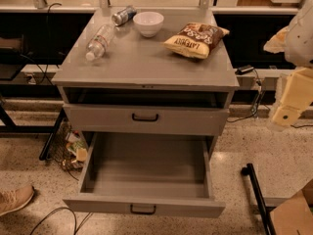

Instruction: Place brown chip bag into middle drawer

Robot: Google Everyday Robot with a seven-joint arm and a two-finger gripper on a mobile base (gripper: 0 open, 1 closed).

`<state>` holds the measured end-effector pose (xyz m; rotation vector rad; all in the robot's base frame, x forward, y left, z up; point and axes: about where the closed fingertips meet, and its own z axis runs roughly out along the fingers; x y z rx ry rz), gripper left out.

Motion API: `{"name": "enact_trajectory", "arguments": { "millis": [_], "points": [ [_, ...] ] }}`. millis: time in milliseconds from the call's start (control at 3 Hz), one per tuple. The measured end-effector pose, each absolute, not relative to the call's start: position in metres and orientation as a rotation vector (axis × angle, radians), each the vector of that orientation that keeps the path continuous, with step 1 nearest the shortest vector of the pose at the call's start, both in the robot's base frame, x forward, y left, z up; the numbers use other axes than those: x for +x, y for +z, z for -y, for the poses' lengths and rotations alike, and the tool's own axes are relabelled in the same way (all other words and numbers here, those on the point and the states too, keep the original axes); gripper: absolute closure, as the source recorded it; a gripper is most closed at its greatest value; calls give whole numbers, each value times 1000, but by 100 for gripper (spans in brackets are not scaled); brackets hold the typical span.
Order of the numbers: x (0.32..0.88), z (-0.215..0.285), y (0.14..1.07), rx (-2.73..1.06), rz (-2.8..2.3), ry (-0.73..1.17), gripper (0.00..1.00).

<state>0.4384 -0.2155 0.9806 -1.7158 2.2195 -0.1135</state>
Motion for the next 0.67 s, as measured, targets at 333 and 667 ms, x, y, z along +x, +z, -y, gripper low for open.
{"name": "enact_trajectory", "arguments": {
  "millis": [333,667],
  "points": [
    [438,215,981,-1716,-2219,-114,0],
    [472,198,975,-1710,-2177,-101,0]
  ]
}}
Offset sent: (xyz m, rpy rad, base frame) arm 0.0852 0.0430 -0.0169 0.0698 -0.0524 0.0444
